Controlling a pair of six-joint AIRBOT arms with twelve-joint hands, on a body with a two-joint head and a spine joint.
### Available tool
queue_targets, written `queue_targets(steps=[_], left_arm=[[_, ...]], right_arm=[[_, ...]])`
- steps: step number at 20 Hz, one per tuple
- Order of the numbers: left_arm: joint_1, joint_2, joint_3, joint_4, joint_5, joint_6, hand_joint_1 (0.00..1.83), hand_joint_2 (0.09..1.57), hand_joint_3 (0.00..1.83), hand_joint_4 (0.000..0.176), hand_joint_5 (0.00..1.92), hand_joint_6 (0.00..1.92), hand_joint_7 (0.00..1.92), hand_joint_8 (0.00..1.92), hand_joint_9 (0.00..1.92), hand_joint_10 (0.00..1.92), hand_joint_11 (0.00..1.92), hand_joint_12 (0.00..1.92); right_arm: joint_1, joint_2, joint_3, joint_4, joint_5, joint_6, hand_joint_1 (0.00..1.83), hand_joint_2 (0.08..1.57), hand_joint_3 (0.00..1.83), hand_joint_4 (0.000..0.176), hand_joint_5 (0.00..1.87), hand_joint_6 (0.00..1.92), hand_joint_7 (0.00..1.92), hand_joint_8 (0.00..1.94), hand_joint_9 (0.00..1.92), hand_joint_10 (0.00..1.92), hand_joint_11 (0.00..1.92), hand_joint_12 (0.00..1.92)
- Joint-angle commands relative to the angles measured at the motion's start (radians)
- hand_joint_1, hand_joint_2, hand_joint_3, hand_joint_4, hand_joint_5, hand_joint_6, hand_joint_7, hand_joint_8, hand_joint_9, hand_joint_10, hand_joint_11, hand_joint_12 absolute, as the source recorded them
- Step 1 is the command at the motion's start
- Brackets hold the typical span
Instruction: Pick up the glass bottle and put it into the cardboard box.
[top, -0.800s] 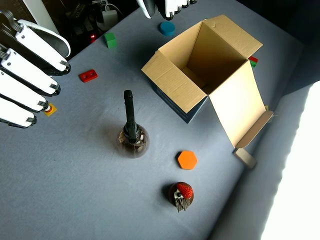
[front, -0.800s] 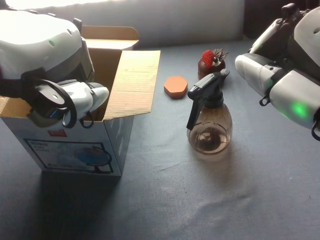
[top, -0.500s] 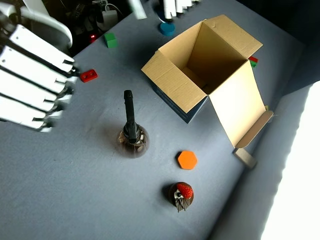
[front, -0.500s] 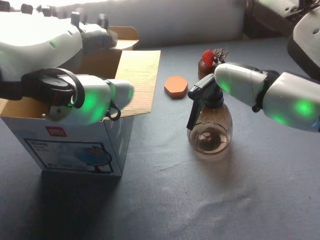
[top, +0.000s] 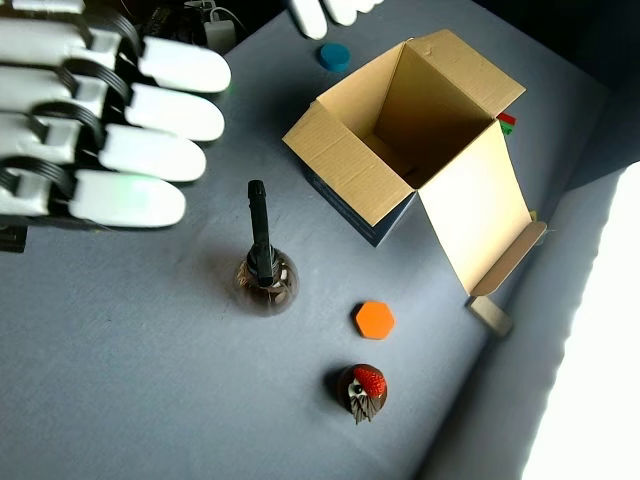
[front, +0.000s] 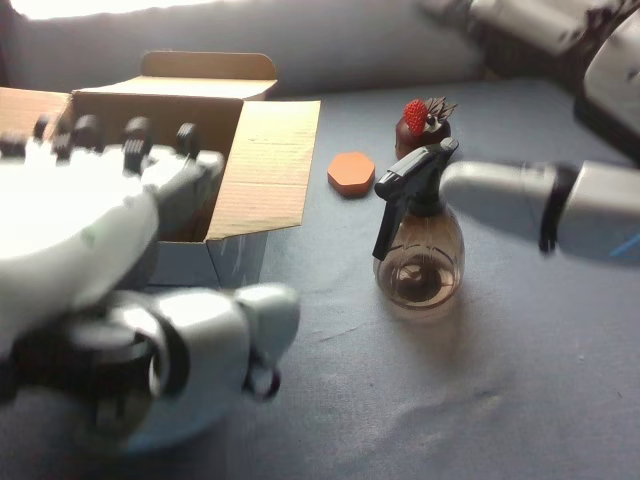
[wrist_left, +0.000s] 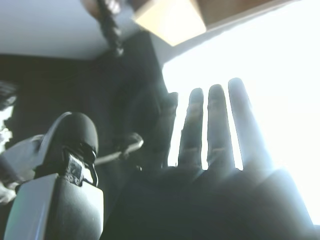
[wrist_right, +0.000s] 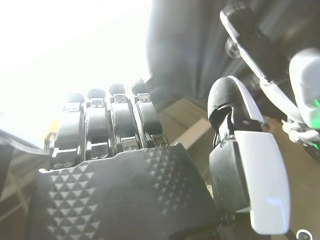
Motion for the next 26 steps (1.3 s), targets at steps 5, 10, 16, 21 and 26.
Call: queue_targets(steps=[5,10,16,21,26], left_arm=[[0.058,-0.004,-0.084,0.064,-0.09,-0.107,0.0,1.21,0.0,0.042,0.04,0.01,0.05,0.0,0.06,0.0,0.0,0.29],[0.216,-0.005,-0.093,0.118,-0.055,-0.194,0.0,1.21,0.0,0.043,0.04,0.0,0.05,0.0,0.05,0.0,0.0,0.35],[0.496,-0.03,-0.042,0.273,0.054,-0.406,0.0,1.21,0.0,0.044,0.03,0.0,0.05,0.0,0.06,0.0,0.0,0.39],[0.64,-0.149,0.032,0.392,0.087,-0.535,0.0,1.21,0.0,0.043,0.02,0.0,0.05,0.0,0.07,0.0,0.0,0.38],[0.736,-0.242,0.076,0.48,0.087,-0.602,0.0,1.21,0.0,0.044,0.0,0.0,0.02,0.0,0.04,0.0,0.0,0.3]], right_arm=[[0.093,0.007,0.069,-0.277,-0.112,0.338,0.2,1.15,0.0,0.0,0.08,0.03,0.05,0.0,0.01,0.02,0.0,0.0],[0.239,-0.04,0.132,-0.535,-0.417,0.597,0.91,1.02,0.0,0.0,0.02,0.0,0.0,0.0,0.0,0.0,0.0,0.0],[0.344,-0.099,0.199,-0.536,-0.571,0.623,1.17,1.0,0.0,0.0,0.0,0.0,0.0,0.0,0.0,0.0,0.0,0.0],[0.335,-0.178,0.265,-0.534,-0.628,0.639,1.21,1.03,0.0,0.0,0.0,0.0,0.0,0.0,0.0,0.0,0.0,0.0],[0.297,-0.248,0.322,-0.516,-0.635,0.622,1.18,1.04,0.0,0.0,0.0,0.0,0.0,0.0,0.0,0.0,0.0,0.0]])
